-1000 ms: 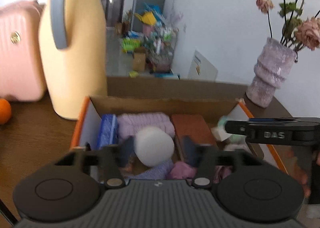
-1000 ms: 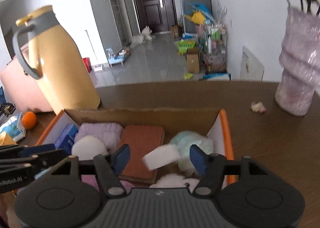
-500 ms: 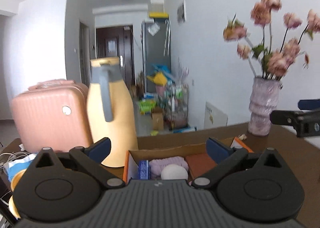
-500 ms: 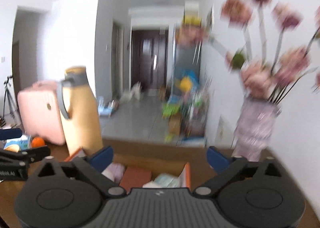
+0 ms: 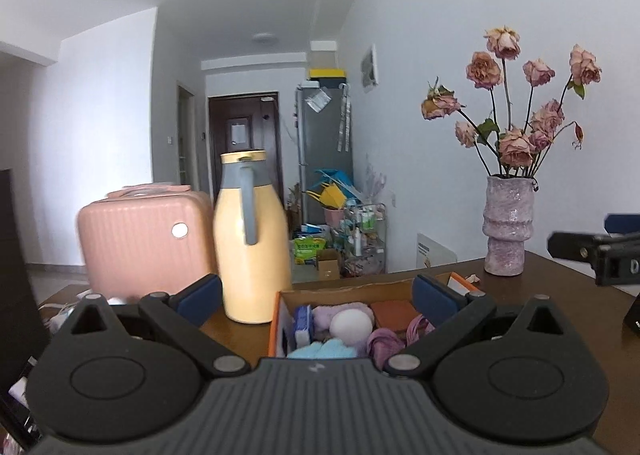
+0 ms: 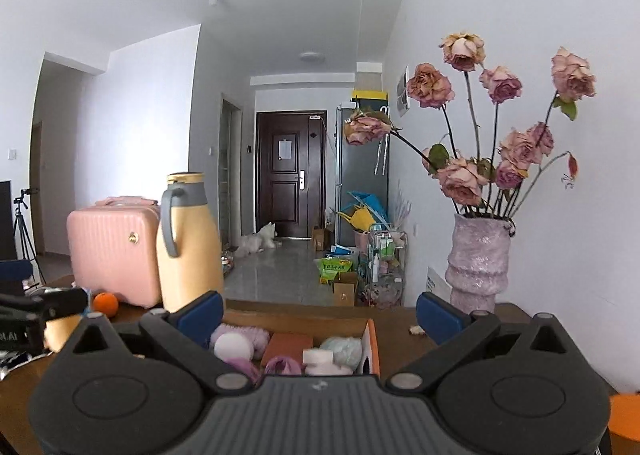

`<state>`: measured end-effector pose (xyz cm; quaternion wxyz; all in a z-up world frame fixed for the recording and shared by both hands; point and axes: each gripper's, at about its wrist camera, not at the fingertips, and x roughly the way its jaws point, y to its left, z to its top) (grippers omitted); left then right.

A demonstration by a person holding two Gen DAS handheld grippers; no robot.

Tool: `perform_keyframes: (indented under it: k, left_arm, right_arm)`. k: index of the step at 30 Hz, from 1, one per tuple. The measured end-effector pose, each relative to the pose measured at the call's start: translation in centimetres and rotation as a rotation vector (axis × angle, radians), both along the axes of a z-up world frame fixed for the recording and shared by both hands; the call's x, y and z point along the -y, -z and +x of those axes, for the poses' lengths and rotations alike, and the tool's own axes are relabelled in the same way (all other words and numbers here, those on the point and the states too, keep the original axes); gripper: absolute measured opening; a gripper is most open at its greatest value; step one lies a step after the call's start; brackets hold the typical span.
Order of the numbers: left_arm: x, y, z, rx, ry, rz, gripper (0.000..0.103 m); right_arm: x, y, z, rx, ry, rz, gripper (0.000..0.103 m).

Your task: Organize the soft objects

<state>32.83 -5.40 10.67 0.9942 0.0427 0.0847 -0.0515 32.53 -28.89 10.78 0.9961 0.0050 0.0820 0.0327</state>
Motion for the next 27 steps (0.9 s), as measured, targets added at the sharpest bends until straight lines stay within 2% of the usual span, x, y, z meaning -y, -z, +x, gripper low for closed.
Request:
perform_keyframes:
  k: [4, 9, 14, 18, 24, 27]
  left_arm:
    - [-0.8, 2.1, -4.0, 0.001, -0.058, -0.004, 0.103]
    - [-2.0, 5.4, -10.8, -0.01, -0.079, -0.005, 0.103]
    - [-4.0, 7.4, -18.6, -0.023, -0.072, -0.067, 0.103]
    - [-5.5, 8.6, -23.5, -0.066, -0.114, -0.136, 0.103]
    - [-6.5, 9.6, -29.3, -0.057, -0.175, -0.073, 0.103]
    - [-5.7, 8.2, -30.3, -0.022, -0.13, -0.049, 0.103]
  right_arm:
    - [-0.4, 2.2, -4.3, 0.003, -0.012, -0.018, 0.103]
    - [-0.9, 5.6, -10.3, -0.06, -0.009, -0.009, 0.103]
    - [-2.1, 8.6, -17.1, -0.101, -0.027, -0.032, 0.103]
    - [-3.6, 10.3, -22.5, -0.1, -0.049, -0.013, 0.103]
    - [-6.5, 12.5, -29.6, -0.118, -0.118, 0.005, 0.103]
    - [-7.0, 12.5, -31.3, -0.147, -0.127, 0.011, 0.103]
